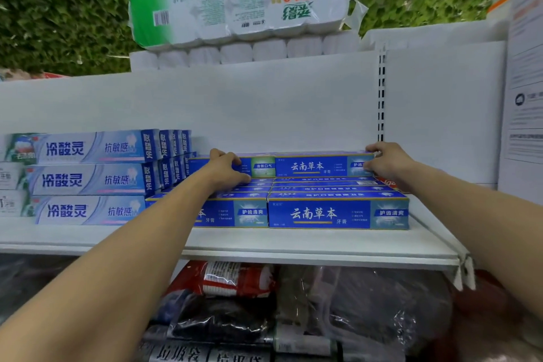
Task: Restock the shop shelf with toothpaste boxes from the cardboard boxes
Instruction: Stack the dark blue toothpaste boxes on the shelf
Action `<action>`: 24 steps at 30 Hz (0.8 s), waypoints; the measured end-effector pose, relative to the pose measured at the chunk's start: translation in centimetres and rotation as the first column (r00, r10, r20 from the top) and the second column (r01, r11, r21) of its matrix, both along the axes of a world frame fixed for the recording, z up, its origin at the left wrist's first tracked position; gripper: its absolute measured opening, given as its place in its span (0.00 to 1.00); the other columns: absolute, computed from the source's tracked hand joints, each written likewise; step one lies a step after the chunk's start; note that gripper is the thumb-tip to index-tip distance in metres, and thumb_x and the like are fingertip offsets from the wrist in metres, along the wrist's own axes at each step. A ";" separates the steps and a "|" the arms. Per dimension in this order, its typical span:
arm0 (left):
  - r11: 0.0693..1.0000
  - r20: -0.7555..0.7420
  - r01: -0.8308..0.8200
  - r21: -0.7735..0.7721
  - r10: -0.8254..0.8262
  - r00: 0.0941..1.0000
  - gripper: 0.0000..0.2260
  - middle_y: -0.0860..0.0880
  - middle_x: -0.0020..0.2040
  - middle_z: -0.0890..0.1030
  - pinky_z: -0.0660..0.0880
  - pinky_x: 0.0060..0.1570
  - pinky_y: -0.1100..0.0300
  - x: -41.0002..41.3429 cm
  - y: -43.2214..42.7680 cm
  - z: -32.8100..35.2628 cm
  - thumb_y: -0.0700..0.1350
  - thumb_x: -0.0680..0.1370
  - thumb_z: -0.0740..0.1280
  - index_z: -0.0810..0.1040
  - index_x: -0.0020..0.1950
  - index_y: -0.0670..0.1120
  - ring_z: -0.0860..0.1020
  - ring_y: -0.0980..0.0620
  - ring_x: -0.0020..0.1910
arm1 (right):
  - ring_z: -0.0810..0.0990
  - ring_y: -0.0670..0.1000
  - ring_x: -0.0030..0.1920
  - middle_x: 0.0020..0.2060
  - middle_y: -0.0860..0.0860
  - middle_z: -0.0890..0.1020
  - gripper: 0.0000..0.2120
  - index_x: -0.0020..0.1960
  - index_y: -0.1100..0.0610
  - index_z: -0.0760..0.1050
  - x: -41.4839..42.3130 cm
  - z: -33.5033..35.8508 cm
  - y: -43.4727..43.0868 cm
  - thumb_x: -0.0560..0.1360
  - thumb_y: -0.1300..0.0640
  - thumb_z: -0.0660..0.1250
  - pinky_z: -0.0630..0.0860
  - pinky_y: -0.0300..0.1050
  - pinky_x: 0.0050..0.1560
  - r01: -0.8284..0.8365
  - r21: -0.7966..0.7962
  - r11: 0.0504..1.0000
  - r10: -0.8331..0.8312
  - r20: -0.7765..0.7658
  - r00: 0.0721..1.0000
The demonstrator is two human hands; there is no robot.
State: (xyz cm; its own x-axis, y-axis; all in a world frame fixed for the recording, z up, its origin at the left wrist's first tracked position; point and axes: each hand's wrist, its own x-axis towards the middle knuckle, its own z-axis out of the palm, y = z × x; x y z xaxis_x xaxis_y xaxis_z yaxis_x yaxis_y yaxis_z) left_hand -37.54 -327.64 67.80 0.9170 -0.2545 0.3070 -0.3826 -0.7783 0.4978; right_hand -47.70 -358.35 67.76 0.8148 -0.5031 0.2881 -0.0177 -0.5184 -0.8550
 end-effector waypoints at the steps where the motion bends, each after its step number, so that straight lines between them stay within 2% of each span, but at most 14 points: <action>1: 1.000 -0.002 0.000 0.003 0.000 1.000 0.25 0.47 0.73 0.57 0.70 0.50 0.58 -0.1 0.0 0.0 0.52 0.76 0.70 0.68 0.70 0.48 0.69 0.50 0.56 | 0.76 0.55 0.53 0.62 0.59 0.74 0.24 0.72 0.59 0.64 -0.1 0.0 0.1 0.78 0.64 0.65 0.75 0.48 0.46 -0.002 -0.005 1.000 0.002 -0.013 1.000; 4: 1.000 0.005 -0.003 0.020 0.003 1.000 0.25 0.46 0.73 0.57 0.72 0.53 0.56 -0.4 0.0 0.0 0.51 0.77 0.69 0.68 0.71 0.47 0.71 0.47 0.62 | 0.76 0.54 0.52 0.62 0.58 0.74 0.25 0.73 0.59 0.62 -0.6 0.0 0.3 0.78 0.64 0.64 0.75 0.46 0.40 -0.021 -0.013 1.000 0.021 -0.054 0.998; 6: 1.000 0.012 -0.007 0.023 0.007 1.000 0.25 0.45 0.73 0.58 0.72 0.52 0.56 -0.7 0.1 0.1 0.51 0.77 0.69 0.67 0.72 0.47 0.72 0.45 0.64 | 0.76 0.54 0.52 0.62 0.57 0.74 0.26 0.73 0.59 0.61 -1.0 -0.1 0.6 0.78 0.63 0.64 0.75 0.46 0.40 -0.010 -0.057 0.998 0.006 -0.067 0.998; 8: 1.000 0.022 -0.004 -0.001 0.004 1.000 0.26 0.44 0.72 0.60 0.73 0.49 0.56 -1.2 0.2 0.2 0.51 0.77 0.69 0.66 0.73 0.47 0.73 0.45 0.63 | 0.76 0.55 0.55 0.64 0.57 0.72 0.26 0.72 0.59 0.62 -1.6 -0.2 0.9 0.77 0.60 0.66 0.76 0.49 0.49 0.069 -0.260 0.963 -0.088 -0.063 0.994; 10: 1.000 0.073 0.014 -0.028 -0.012 0.997 0.25 0.44 0.71 0.63 0.74 0.50 0.55 -1.8 0.4 0.2 0.52 0.78 0.68 0.66 0.72 0.47 0.74 0.44 0.61 | 0.74 0.57 0.61 0.66 0.58 0.71 0.26 0.72 0.57 0.63 -2.6 -0.1 1.3 0.76 0.57 0.66 0.75 0.53 0.57 0.137 -0.476 0.869 -0.175 -0.036 0.984; 11: 0.999 0.113 0.028 -0.035 -0.024 0.993 0.24 0.44 0.70 0.66 0.75 0.52 0.54 -2.2 0.5 0.1 0.52 0.78 0.67 0.67 0.72 0.47 0.74 0.45 0.61 | 0.73 0.57 0.62 0.65 0.57 0.70 0.26 0.71 0.56 0.64 -3.2 -0.1 1.6 0.75 0.56 0.66 0.74 0.55 0.59 0.148 -0.529 0.836 -0.187 -0.020 0.982; 15: 0.994 0.251 0.079 -0.081 -0.057 0.966 0.19 0.48 0.62 0.77 0.74 0.55 0.52 -4.8 1.5 -0.5 0.53 0.78 0.66 0.71 0.68 0.49 0.76 0.49 0.56 | 0.76 0.53 0.59 0.63 0.53 0.74 0.21 0.68 0.54 0.68 -5.7 -0.2 3.5 0.76 0.54 0.65 0.74 0.53 0.59 0.111 -0.585 0.803 -0.116 0.029 0.993; 19: 0.977 0.311 0.154 -0.148 -0.102 0.945 0.15 0.53 0.54 0.79 0.75 0.57 0.50 -8.3 3.1 -2.0 0.52 0.78 0.66 0.74 0.63 0.51 0.78 0.51 0.54 | 0.76 0.52 0.57 0.61 0.52 0.76 0.18 0.66 0.54 0.69 -8.5 -0.9 5.8 0.77 0.54 0.64 0.74 0.51 0.58 0.104 -0.631 0.769 -0.067 0.083 0.994; 22: 0.958 0.374 0.212 -0.191 -0.129 0.918 0.13 0.51 0.54 0.80 0.74 0.57 0.55 -11.0 3.9 -3.7 0.49 0.78 0.66 0.76 0.62 0.49 0.78 0.52 0.55 | 0.75 0.49 0.56 0.60 0.51 0.76 0.15 0.64 0.54 0.70 -10.9 -2.0 8.1 0.78 0.54 0.63 0.75 0.51 0.57 0.118 -0.621 0.775 -0.032 0.148 0.989; 24: 0.941 0.407 0.262 -0.214 -0.158 0.900 0.13 0.50 0.57 0.80 0.72 0.57 0.57 -13.1 4.3 -4.8 0.48 0.78 0.66 0.76 0.62 0.48 0.77 0.53 0.56 | 0.75 0.50 0.57 0.59 0.51 0.77 0.14 0.62 0.54 0.72 -12.7 -3.0 9.8 0.77 0.55 0.63 0.73 0.54 0.60 0.125 -0.637 0.761 -0.015 0.175 0.984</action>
